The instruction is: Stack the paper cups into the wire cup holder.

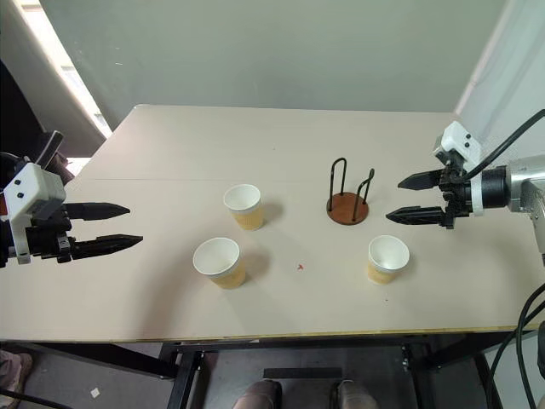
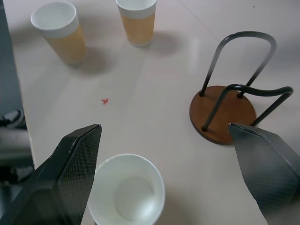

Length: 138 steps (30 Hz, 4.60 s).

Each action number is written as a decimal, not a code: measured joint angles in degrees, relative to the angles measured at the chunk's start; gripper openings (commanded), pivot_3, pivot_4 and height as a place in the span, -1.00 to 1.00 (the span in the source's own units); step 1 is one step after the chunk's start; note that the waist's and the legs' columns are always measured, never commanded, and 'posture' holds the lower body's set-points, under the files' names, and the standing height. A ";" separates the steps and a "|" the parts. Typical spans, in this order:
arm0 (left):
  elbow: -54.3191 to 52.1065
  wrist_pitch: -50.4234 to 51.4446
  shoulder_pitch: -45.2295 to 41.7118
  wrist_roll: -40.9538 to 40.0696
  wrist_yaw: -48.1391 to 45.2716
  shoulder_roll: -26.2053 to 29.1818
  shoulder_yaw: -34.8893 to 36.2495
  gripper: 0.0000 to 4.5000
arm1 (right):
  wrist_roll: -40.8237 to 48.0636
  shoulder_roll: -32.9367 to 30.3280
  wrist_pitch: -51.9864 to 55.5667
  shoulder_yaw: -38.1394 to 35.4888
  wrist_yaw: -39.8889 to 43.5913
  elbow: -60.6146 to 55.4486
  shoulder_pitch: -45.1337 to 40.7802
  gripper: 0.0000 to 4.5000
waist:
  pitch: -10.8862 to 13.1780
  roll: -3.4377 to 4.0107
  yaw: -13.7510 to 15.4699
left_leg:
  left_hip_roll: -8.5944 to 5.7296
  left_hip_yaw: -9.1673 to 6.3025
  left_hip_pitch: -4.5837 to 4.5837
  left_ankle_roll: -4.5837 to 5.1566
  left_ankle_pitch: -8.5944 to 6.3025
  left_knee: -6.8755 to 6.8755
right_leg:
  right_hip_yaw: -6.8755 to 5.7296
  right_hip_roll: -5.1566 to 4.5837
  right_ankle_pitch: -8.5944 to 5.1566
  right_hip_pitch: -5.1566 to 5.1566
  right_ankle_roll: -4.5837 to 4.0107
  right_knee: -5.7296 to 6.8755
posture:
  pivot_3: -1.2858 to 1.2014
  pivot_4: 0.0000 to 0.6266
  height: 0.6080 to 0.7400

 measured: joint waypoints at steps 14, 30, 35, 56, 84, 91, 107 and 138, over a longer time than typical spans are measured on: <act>-1.14 -0.53 -0.58 0.38 3.25 -2.53 -3.21 0.48 | -0.97 23.07 25.68 -4.29 -33.31 3.33 -12.44 1.00 | -0.04 0.03 -0.76 | 0.04 -0.16 0.18 0.03 0.03 -0.05 | 0.04 0.12 0.03 -0.06 -0.18 0.12 | 0.03 -0.52 1.00; -2.32 -0.89 0.13 2.00 6.00 -4.49 -4.62 0.48 | -9.39 40.44 34.88 -16.46 -64.93 3.97 -15.17 1.00 | -0.05 0.02 -0.31 | 0.03 -0.19 -0.32 -0.18 -0.17 0.00 | -0.03 0.15 -0.03 -0.64 -0.26 0.23 | 0.03 -0.52 1.00; -2.46 -0.89 0.27 2.25 6.10 -4.55 -4.63 0.48 | -9.81 42.45 35.17 -15.69 -67.01 2.79 -13.04 1.00 | -0.06 0.01 -0.31 | 0.03 -0.19 -0.30 -0.18 -0.16 0.02 | -0.03 0.15 -0.03 -0.62 -0.26 0.26 | 0.03 -0.52 1.00; -4.42 -0.54 1.40 2.39 8.21 -4.68 -4.62 0.50 | -13.91 43.55 25.19 -11.64 -70.91 8.09 -9.64 -0.99 | -0.06 0.00 -0.32 | 0.04 -0.18 -0.29 -0.19 -0.16 0.03 | -0.03 0.15 -0.02 -0.63 -0.25 0.29 | 0.03 -0.52 1.00; -16.87 4.55 -6.31 -5.90 -2.81 -0.81 -14.17 0.50 | -13.11 22.68 -27.01 21.30 3.53 8.42 -7.00 -0.99 | -0.10 -0.06 -0.47 | 0.09 -0.18 -0.48 -0.11 -0.06 0.43 | -0.09 0.15 0.20 -0.52 -0.11 0.22 | 0.03 -0.52 1.00; -20.33 5.37 -6.08 -6.82 -2.85 -0.52 -14.22 0.50 | -17.75 24.51 -31.13 22.65 6.64 14.20 -9.97 -0.99 | -0.10 -0.06 -0.54 | 0.09 -0.18 -0.50 -0.11 -0.08 0.41 | -0.09 0.15 0.20 -0.53 -0.12 0.19 | 0.03 -0.52 1.00; -21.02 6.88 -6.52 -7.21 -1.30 -0.50 -14.05 0.50 | -22.88 28.00 -35.43 22.82 7.23 23.93 -13.25 0.41 | -0.09 -0.05 -0.60 | 0.09 -0.18 -0.41 -0.14 -0.10 0.39 | -0.08 0.13 0.17 -0.47 -0.21 0.21 | 0.03 -0.52 1.00; -15.71 2.23 -11.66 -1.47 1.64 -6.70 -20.08 0.50 | -18.83 -3.93 -12.68 17.21 6.02 -17.62 7.90 0.99 | -0.06 -0.04 -0.61 | -0.03 0.08 0.31 0.48 -0.03 0.39 | 0.39 0.14 -0.04 0.64 0.64 -0.12 | 0.03 -0.52 1.00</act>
